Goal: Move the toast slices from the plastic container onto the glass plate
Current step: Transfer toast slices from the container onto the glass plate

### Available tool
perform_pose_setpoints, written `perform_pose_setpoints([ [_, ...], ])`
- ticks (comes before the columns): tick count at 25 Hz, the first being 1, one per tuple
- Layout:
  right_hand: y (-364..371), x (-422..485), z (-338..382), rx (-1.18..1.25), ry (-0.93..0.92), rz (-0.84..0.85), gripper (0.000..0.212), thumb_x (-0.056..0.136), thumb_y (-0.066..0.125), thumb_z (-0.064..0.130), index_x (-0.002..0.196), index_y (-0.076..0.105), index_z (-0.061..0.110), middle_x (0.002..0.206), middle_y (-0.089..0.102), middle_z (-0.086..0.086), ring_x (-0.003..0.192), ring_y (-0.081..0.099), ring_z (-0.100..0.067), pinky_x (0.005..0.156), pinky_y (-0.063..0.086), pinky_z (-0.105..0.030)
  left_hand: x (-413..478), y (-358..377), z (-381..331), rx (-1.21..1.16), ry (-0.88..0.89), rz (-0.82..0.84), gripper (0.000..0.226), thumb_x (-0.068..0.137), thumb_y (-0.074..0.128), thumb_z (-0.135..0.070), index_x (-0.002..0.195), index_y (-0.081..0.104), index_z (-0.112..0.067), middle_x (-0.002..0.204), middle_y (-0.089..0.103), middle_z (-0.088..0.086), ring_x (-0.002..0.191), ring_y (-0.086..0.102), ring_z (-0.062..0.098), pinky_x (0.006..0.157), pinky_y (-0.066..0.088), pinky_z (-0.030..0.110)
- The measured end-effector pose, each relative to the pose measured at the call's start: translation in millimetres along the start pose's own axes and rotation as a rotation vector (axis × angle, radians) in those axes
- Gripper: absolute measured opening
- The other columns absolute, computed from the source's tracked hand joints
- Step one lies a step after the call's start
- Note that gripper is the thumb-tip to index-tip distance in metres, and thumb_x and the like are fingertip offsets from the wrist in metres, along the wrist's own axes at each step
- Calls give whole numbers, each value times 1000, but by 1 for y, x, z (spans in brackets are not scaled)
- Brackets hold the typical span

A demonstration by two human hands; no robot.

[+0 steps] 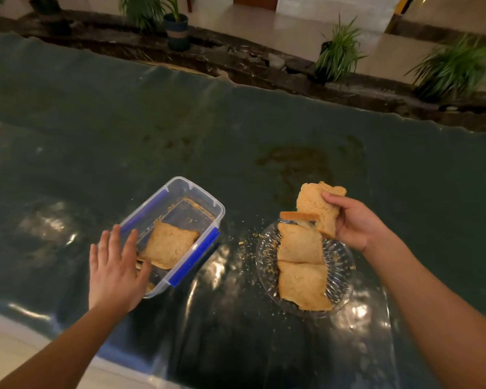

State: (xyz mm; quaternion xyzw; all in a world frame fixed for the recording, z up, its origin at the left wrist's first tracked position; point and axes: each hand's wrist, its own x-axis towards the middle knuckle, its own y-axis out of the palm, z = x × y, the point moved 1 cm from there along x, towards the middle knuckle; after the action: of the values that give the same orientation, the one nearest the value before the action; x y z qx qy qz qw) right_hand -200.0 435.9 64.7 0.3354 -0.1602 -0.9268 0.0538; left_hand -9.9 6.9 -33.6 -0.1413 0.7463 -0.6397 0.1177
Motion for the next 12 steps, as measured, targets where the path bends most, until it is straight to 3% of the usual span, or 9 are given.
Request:
perform_pose_setpoints([
  [7, -67, 13, -31, -124, 54, -10, 44, 79, 71, 21, 122, 63, 10, 115, 70, -11, 107, 66, -29, 77, 59, -47, 0, 1, -1, 8, -8, 20, 79, 89, 20, -65, 157, 17, -24, 167, 5, 12, 154, -2, 29, 124, -1, 51],
  [12, -101, 9, -66, -236, 160, -138, 41, 80, 72, 14, 118, 60, 4, 113, 70, -16, 101, 68, -32, 79, 57, -49, -1, -4, -3, 7, -9, 25, 81, 89, 19, -67, 157, 17, -23, 167, 6, 13, 154, -2, 30, 124, 0, 51],
])
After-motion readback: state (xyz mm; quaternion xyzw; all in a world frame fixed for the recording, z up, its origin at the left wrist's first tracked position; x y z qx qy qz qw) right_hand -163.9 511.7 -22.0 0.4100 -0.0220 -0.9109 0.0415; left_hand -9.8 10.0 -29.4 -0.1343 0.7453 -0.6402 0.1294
